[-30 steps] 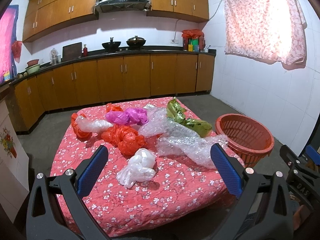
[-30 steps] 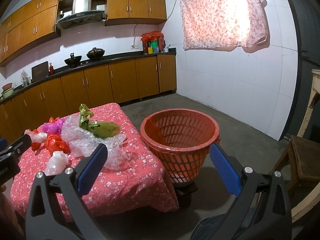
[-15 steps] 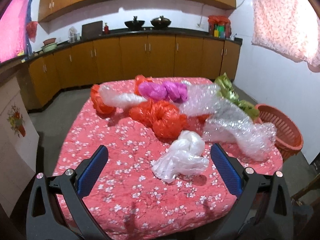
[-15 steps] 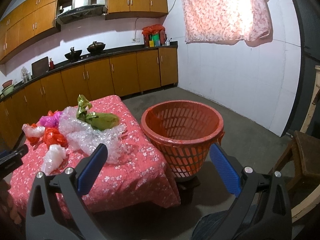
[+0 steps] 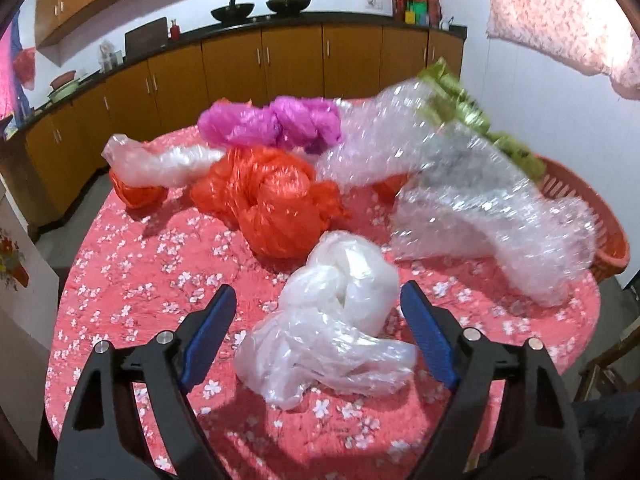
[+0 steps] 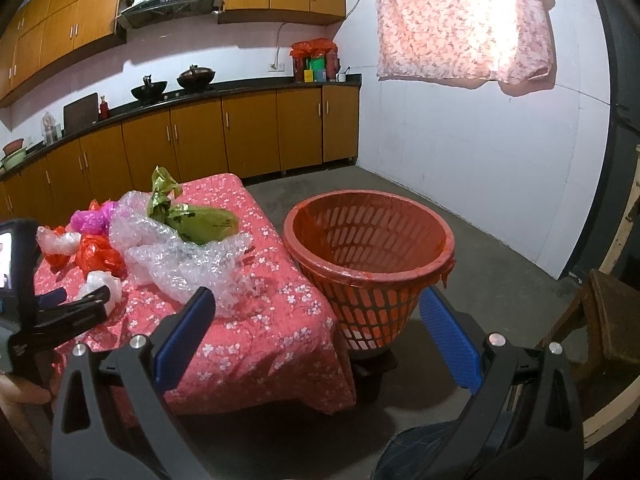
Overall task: Collect trash
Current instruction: 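Reach the left gripper to the white plastic bag and close on it, then grasp the bubble wrap with the right gripper while the left holds the white bag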
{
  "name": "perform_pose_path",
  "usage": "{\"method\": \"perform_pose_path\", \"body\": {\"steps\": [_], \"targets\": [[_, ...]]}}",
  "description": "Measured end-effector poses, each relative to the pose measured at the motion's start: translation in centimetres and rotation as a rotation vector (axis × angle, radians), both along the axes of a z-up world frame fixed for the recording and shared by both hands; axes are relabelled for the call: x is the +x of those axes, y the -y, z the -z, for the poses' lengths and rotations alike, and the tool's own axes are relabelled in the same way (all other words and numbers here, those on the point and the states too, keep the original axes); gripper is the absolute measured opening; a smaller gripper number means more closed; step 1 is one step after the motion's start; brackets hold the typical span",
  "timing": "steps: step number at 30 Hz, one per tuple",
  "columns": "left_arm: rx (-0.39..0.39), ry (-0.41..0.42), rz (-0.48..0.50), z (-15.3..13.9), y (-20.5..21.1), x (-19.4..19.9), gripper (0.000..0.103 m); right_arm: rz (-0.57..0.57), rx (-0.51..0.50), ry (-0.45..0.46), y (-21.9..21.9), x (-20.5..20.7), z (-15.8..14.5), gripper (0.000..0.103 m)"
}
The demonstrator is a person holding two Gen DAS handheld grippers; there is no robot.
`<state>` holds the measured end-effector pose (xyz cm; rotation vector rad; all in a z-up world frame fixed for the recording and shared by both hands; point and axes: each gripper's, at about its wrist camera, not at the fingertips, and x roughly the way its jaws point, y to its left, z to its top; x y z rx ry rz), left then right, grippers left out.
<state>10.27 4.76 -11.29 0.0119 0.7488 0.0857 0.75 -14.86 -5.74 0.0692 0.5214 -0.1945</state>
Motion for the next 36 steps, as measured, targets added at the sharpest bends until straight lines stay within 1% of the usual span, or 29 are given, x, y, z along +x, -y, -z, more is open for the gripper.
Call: {"method": "perform_pose_path", "body": {"steps": [2, 3, 4, 5, 6, 9, 15, 21, 24, 27, 30, 33, 34, 35, 36], "targets": [[-0.002, -0.011, -0.003, 0.3, -0.1, 0.3, 0.080, -0.006, -0.006, -0.002, -0.3, 0.3, 0.1, 0.099], [-0.006, -0.014, -0.002, 0.4, -0.1, 0.5, 0.075, -0.008, -0.008, -0.003, -0.4, 0.3, 0.1, 0.099], [-0.008, -0.016, 0.001, 0.5, -0.1, 0.5, 0.066, -0.014, -0.011, -0.004, -0.6, 0.4, 0.2, 0.099], [-0.016, -0.022, 0.009, 0.6, -0.1, 0.5, 0.063, -0.019, -0.013, -0.005, -0.7, 0.5, 0.2, 0.099], [-0.021, -0.025, 0.012, 0.6, -0.2, 0.6, 0.056, -0.026, -0.016, -0.004, -1.0, 0.6, 0.2, 0.099], [-0.036, -0.010, 0.021, 0.4, -0.3, -0.1, 0.050, -0.051, -0.021, 0.005, -1.6, 0.9, 0.1, 0.099], [-0.044, 0.041, 0.022, -1.3, -1.3, -2.3, 0.049, -0.132, 0.005, 0.041, -3.1, 2.3, -0.5, 0.099], [-0.081, 0.096, -0.014, -3.4, -3.9, -4.2, 0.049, -0.263, 0.037, 0.078, -5.8, 4.9, -0.2, 0.099], [-0.086, 0.119, -0.036, -4.3, -5.4, -4.6, 0.049, -0.322, 0.010, 0.068, -7.7, 6.8, 0.5, 0.099], [-0.083, 0.137, -0.054, -5.1, -6.4, -4.7, 0.049, -0.352, -0.057, 0.048, -9.4, 8.7, 1.5, 0.099], [-0.088, 0.147, -0.068, -5.5, -7.3, -4.6, 0.049, -0.349, -0.105, 0.016, -10.4, 10.2, 3.0, 0.099], [-0.085, 0.151, -0.076, -5.6, -7.8, -4.5, 0.049, -0.343, -0.115, -0.012, -10.6, 11.3, 4.1, 0.099], [-0.086, 0.150, -0.079, -5.5, -8.0, -4.5, 0.049, -0.342, -0.120, -0.022, -10.7, 11.5, 4.4, 0.098], [-0.087, 0.149, -0.081, -5.5, -8.2, -4.4, 0.049, -0.339, -0.128, -0.035, -10.8, 11.8, 4.7, 0.093], [-0.088, 0.149, -0.082, -5.4, -8.3, -4.4, 0.049, -0.337, -0.135, -0.051, -10.9, 12.1, 5.0, 0.090]]}}
